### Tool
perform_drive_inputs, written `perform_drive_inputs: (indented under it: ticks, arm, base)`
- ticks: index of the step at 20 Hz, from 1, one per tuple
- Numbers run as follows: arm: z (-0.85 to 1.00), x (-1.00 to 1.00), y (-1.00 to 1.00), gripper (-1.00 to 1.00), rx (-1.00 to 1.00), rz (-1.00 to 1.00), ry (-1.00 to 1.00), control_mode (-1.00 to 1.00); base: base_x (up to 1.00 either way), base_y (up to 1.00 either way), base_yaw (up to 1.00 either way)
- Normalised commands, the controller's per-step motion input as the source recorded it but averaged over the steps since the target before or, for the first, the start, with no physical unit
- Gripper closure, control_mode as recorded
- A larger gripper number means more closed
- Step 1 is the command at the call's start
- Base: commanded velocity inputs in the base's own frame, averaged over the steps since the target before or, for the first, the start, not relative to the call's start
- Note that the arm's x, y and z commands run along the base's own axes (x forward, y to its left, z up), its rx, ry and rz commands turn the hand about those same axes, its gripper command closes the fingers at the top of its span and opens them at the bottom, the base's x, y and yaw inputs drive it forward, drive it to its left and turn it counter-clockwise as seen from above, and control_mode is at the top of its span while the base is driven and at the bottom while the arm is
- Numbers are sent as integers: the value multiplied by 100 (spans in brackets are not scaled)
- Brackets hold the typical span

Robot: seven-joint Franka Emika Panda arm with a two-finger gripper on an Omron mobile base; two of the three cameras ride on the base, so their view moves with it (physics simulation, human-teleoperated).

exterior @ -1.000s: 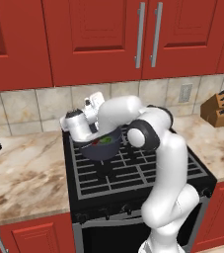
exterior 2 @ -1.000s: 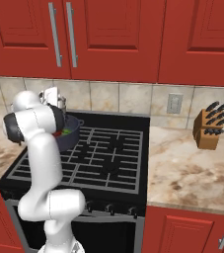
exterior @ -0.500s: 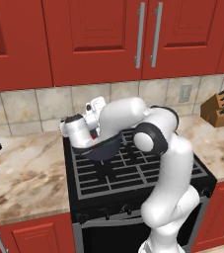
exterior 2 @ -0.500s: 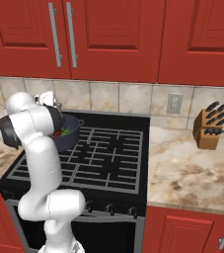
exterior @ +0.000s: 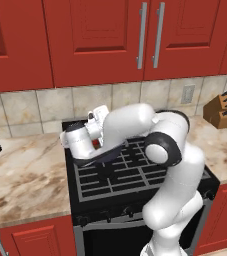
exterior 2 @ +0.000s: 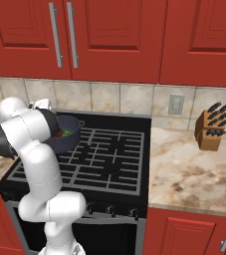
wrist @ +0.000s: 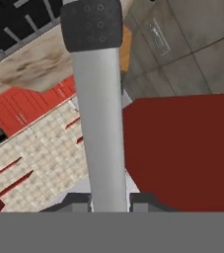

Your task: Put the bell pepper and avocado in the pot. Retrieve the spatula and lightly stir the vegetables in the pot.

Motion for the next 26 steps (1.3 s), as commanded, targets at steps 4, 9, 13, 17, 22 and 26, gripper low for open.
perform_drive_inputs:
  ticks: [4, 9, 13, 17, 22, 26]
  arm:
    - [0, -2, -6, 100, 0, 0, 4, -100]
    - [17, 30, -12, 100, 0, 0, 0, -100]
    - [10, 33, -9, 100, 0, 0, 0, -100]
    - [-13, 6, -2, 100, 0, -2, 11, -100]
    - [-44, -2, 0, 100, 0, -1, 14, -100]
    - [-17, 14, -3, 100, 0, 0, 0, -100]
  base:
    - [0, 0, 0]
    - [0, 0, 0]
    - [0, 0, 0]
    - [0, 0, 0]
    - [0, 0, 0]
    - [0, 0, 0]
